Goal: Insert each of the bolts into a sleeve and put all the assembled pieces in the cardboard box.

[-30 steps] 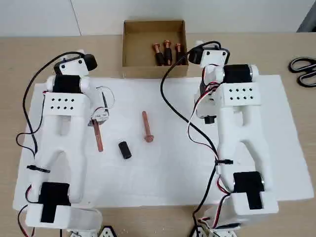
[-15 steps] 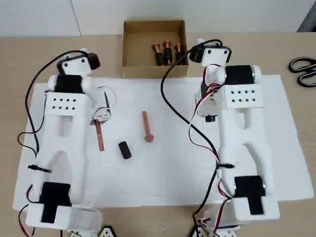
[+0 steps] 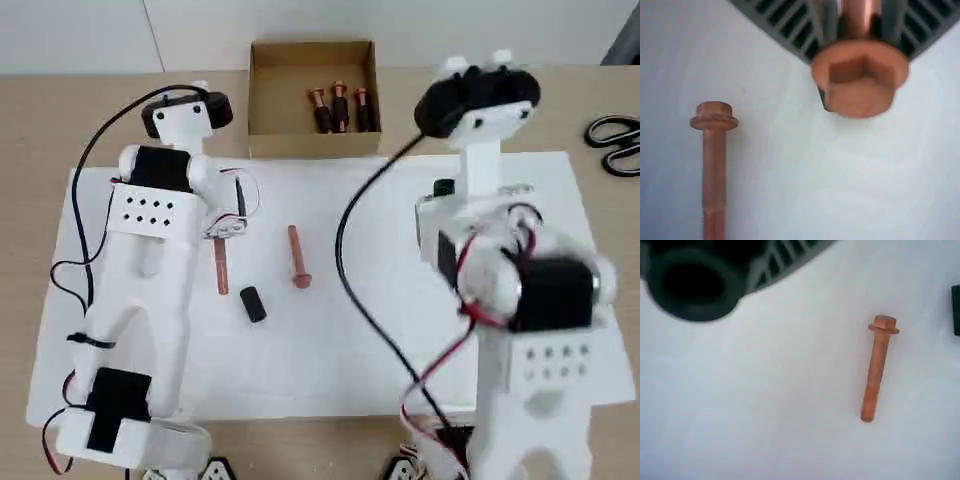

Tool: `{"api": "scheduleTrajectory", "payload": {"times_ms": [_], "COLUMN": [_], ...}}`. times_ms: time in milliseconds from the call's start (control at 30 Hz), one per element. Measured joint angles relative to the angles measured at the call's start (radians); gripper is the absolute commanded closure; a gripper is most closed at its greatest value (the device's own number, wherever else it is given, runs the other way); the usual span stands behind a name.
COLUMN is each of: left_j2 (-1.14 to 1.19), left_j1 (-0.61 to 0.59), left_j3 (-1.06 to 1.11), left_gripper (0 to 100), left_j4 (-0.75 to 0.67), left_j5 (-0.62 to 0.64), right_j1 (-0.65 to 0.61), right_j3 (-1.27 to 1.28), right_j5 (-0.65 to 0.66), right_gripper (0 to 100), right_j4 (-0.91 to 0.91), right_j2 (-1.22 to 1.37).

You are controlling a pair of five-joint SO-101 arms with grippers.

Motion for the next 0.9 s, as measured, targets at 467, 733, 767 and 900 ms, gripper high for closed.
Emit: {"api": "scheduleTrajectory", "payload": {"times_ms": [467,733,767,900], "left_j2": [0.000,0.000,0.000,0.000], "left_j1": [0.002,0.003,0.003,0.003], "left_j3": [0.000,0.000,0.000,0.000], "left_gripper": [99,99,99,99], "left_j4": [0.000,0.000,0.000,0.000], "left_j5": [0.041,0.055,0.055,0.055], "right_j1": [-0.138,-0.204,-0.210,-0.206], "right_j3": [1.003,1.123,1.131,1.169], "right_j5": [0.000,0.000,0.000,0.000], "right_gripper": [99.5,99.5,99.5,99.5], "right_j4": [-0.781,-0.908,-0.921,-0.980], "right_j2": [-0.488,-0.491,-0.491,-0.491]}}
